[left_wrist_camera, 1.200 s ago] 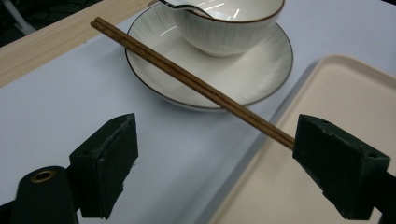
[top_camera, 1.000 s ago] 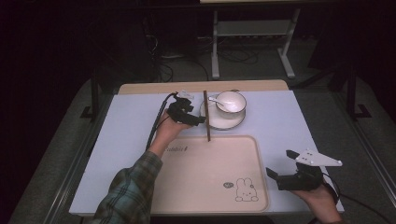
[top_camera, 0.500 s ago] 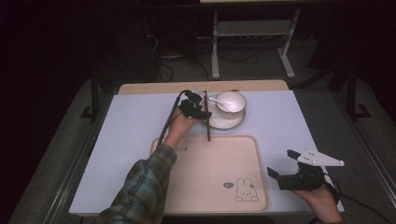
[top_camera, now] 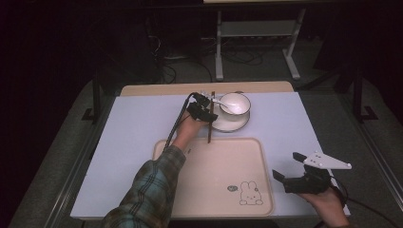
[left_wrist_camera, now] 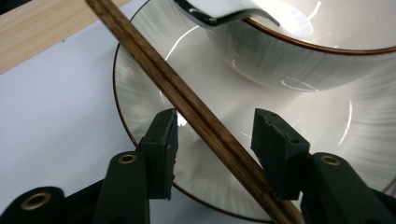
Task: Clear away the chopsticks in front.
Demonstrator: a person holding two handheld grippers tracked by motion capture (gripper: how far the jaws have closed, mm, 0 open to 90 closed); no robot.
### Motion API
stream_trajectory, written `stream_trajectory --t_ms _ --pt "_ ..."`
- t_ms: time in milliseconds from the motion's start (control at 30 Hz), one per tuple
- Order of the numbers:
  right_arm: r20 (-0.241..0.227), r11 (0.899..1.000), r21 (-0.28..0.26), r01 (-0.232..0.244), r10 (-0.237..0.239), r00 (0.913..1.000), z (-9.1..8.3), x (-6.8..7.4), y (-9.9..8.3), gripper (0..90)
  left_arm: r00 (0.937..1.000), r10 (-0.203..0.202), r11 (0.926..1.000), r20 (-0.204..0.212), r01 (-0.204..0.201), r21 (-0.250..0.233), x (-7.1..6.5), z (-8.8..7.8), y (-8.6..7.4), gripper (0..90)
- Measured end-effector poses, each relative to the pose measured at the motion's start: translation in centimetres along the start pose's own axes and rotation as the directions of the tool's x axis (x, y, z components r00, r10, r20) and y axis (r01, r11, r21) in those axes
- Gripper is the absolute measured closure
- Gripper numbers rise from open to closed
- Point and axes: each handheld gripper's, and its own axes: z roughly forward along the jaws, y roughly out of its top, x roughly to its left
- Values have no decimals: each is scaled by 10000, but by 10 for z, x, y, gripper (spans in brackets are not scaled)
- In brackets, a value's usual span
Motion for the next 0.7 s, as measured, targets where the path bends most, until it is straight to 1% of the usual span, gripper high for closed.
stream_trajectory --t_ms 400,467,600,633,700 --pt "-23 10000 -31 -78 78 10000 -1 -1 -1 3 9997 248 9994 -81 -246 242 0 11 8 614" --pt "-27 10000 -39 -80 80 10000 -1 -1 -1 3 9998 201 9995 -62 -199 247 0 12 9 625" --pt "-43 9999 -32 -105 105 9999 -1 -2 -1 3 9994 346 9988 -94 -343 363 1 14 11 657" --pt "-52 9999 -54 -115 115 9999 -1 -2 -1 3 9995 310 9989 -96 -306 369 1 14 12 681" --pt "-59 9999 -57 -125 125 9999 -1 -2 -1 3 9995 312 9988 -81 -309 377 2 15 14 690"
